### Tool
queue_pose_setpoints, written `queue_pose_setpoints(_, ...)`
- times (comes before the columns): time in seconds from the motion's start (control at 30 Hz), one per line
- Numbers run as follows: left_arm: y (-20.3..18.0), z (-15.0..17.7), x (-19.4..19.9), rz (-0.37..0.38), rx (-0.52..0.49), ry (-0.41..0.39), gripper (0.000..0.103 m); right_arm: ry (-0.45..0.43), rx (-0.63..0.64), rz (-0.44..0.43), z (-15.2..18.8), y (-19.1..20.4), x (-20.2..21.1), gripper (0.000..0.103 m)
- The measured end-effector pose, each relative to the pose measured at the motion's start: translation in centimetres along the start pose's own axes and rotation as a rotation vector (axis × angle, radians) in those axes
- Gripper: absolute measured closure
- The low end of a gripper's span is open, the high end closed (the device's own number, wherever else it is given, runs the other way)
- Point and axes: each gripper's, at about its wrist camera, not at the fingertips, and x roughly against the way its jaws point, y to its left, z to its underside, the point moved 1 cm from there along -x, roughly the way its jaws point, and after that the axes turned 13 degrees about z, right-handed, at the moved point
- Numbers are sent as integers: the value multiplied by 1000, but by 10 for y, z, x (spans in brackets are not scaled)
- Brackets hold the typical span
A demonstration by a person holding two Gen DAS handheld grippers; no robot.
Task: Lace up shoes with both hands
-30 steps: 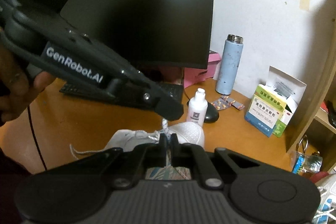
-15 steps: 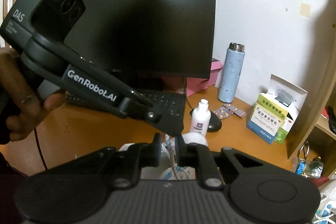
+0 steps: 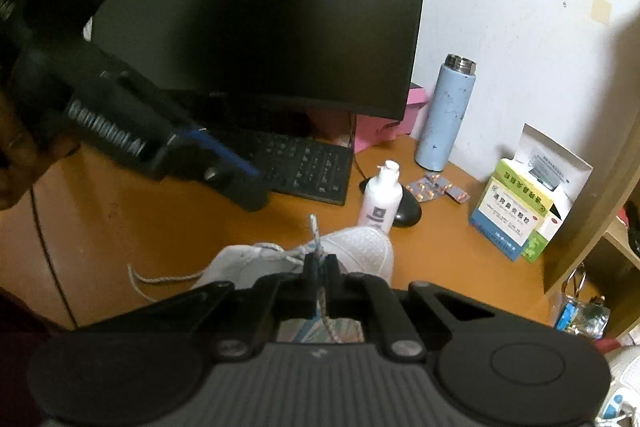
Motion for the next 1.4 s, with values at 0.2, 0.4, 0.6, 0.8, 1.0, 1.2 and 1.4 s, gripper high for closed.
queue_pose_setpoints(0.2, 6, 20, -21, -44, -22, 74, 77, 51, 61, -24, -4, 13, -20, 99)
queue_pose_setpoints(0.4, 10, 26, -27, -45, -55, 84, 84, 109, 135, -47, -10, 31, -41, 99)
queue_pose_setpoints(0.6, 12, 27, -30, -43, -61, 87, 94, 184, 206, -64, -9, 42, -58, 99)
queue_pose_setpoints(0.8, 17, 26, -32, -37, -46, 90, 94, 244, 258, -57, -3, 47, -67, 99)
queue_pose_setpoints(1.0, 18, 25, -32, -31, -41, 90, 94, 270, 261, -55, -3, 51, -74, 99)
queue_pose_setpoints(1.2, 18, 24, -32, -28, -40, 92, 94, 286, 260, -56, -1, 53, -81, 99)
queue_pose_setpoints(1.4, 19, 24, -32, -26, -39, 95, 94, 282, 238, -60, -3, 52, -82, 99)
